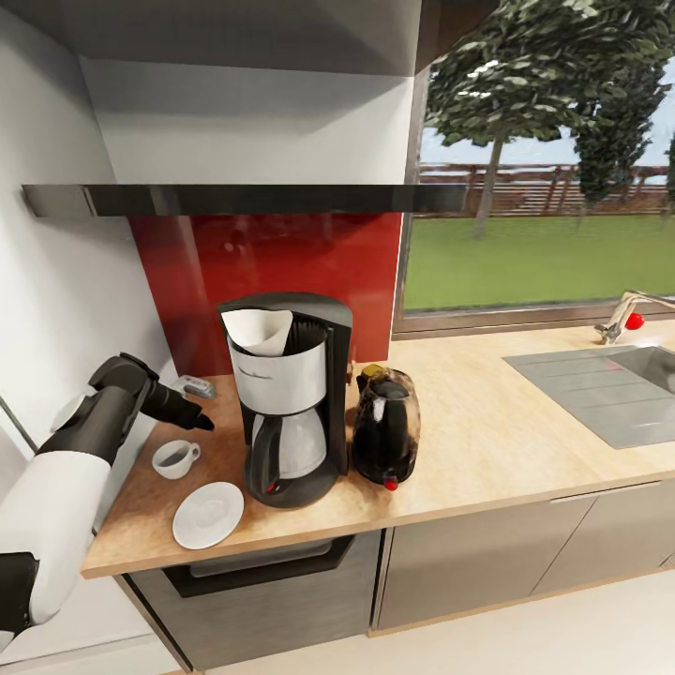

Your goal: Set up a coffee station on the kitchen countertop: keep the coffee maker on the countertop, move the bottle of coffee from the kitchen shelf to the counter next to the coffee maker, place a paper coffee filter on top of the coffee maker, put the saucer next to the coffee maker with the coffee cup on the saucer, and place the electric kettle next to the coffee maker.

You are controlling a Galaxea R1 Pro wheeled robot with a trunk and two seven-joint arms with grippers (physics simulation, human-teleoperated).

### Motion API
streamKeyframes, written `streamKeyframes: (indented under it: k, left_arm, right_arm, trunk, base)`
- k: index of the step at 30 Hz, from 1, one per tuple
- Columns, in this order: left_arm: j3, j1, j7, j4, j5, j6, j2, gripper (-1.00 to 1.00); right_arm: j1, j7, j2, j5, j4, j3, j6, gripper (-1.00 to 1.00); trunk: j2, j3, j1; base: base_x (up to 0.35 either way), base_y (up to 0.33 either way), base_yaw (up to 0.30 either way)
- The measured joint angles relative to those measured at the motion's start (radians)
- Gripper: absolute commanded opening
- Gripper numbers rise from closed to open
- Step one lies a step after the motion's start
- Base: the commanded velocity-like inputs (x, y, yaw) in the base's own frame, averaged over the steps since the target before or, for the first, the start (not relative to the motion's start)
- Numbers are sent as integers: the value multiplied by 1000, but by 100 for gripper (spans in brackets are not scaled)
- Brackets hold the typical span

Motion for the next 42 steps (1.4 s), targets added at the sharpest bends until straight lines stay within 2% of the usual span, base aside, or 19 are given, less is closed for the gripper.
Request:
streamKeyframes:
  k: [14, 20, 32, 42]
  left_arm:
    - [-7, 4, -1, 6, -1, -1, 10, 100]
    - [-7, 5, -1, 47, -1, -2, 6, 100]
    - [-22, 53, -3, 59, 0, -3, 0, 100]
    - [-25, 61, -3, 60, 0, -3, 3, 100]
  right_arm:
    - [0, 0, 0, 0, 0, 0, 0, 100]
    - [0, 0, 0, 0, 0, 0, 0, 100]
    - [0, 0, 3, 0, 0, 1, 0, 100]
    - [0, 0, 5, 0, 0, 1, 0, 100]
  trunk:
    - [0, 0, 0]
    - [0, 0, 0]
    - [0, 0, 0]
    - [0, 0, 0]
  base:
    - [0, 0, 0]
    - [0, 0, 0]
    - [0, 0, 0]
    - [0, 0, 0]
